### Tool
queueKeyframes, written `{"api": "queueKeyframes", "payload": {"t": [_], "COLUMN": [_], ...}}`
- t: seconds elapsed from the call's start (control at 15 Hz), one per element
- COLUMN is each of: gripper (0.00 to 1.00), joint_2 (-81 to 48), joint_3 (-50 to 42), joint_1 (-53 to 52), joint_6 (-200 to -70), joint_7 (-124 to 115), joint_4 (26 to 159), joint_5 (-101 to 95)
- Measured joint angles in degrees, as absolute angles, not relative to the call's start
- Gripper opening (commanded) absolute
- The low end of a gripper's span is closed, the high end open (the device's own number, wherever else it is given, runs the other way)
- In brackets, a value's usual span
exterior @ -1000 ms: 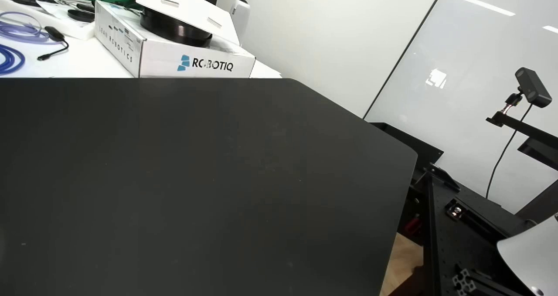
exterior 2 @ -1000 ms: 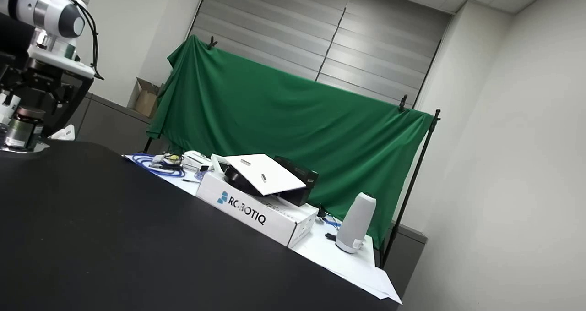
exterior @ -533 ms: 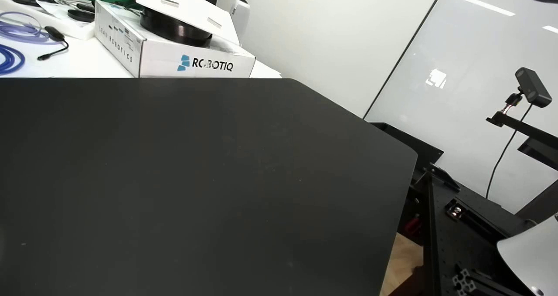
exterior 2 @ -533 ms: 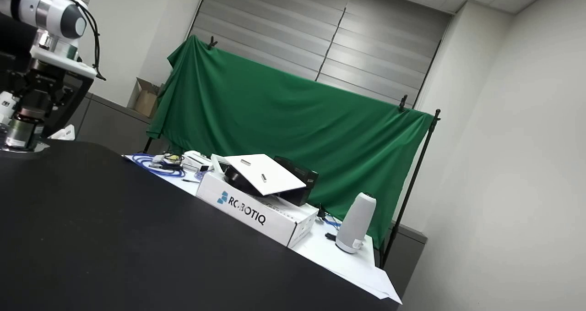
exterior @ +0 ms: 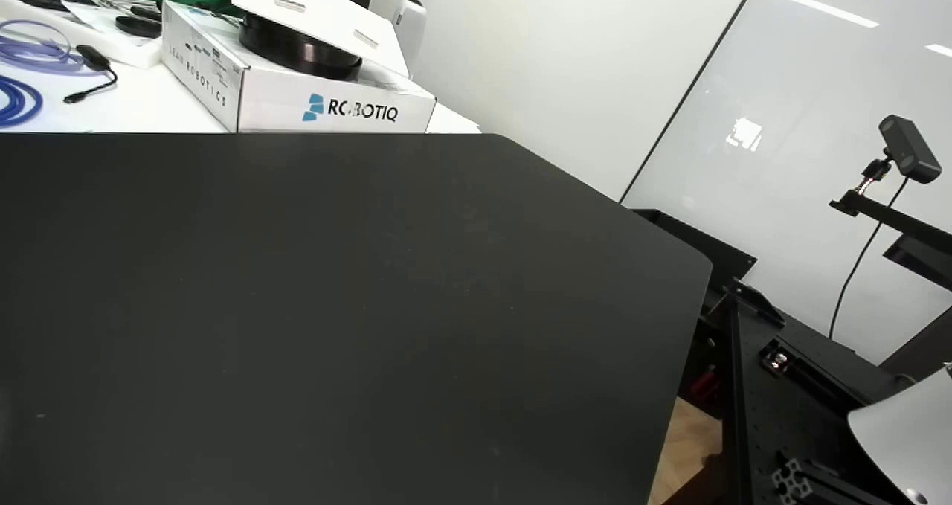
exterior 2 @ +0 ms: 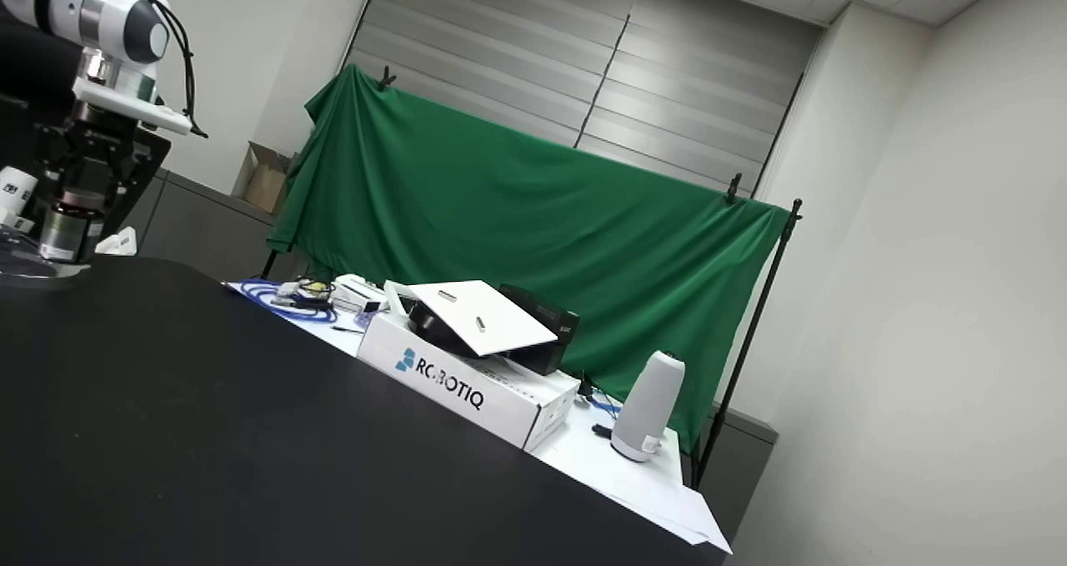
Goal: Place the bottle on the table
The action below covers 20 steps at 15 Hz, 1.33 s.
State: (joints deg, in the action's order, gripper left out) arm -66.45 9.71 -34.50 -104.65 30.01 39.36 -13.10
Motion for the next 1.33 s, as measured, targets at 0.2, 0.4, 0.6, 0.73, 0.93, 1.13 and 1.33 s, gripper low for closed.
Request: {"api": "queueKeyframes", "payload": {"t": [0.2,0.4,0.6,0.73,0.93,1.13,1.33], "gripper": [0.36,0.36,0.36,0.36,0.36,0.36,0.36], "joint_2": [-64.29,-61.27,-57.41,-54.77,-50.91,-46.8,-42.3], "joint_3": [9.06,8.99,9.0,9.02,9.02,8.95,8.41], "joint_1": [-33.46,-31.07,-27.58,-25.27,-22.31,-19.76,-17.63], "joint_6": [-104.91,-105.42,-107.48,-109.02,-111.5,-114.01,-116.58], "joint_7": [30.03,30.79,32.46,32.93,32.93,32.16,30.18], "joint_4": [39.78,42.32,48.77,53.88,61.52,69.37,77.4], "joint_5": [-13.48,-13.47,-13.45,-13.42,-13.41,-13.36,-13.37]}}
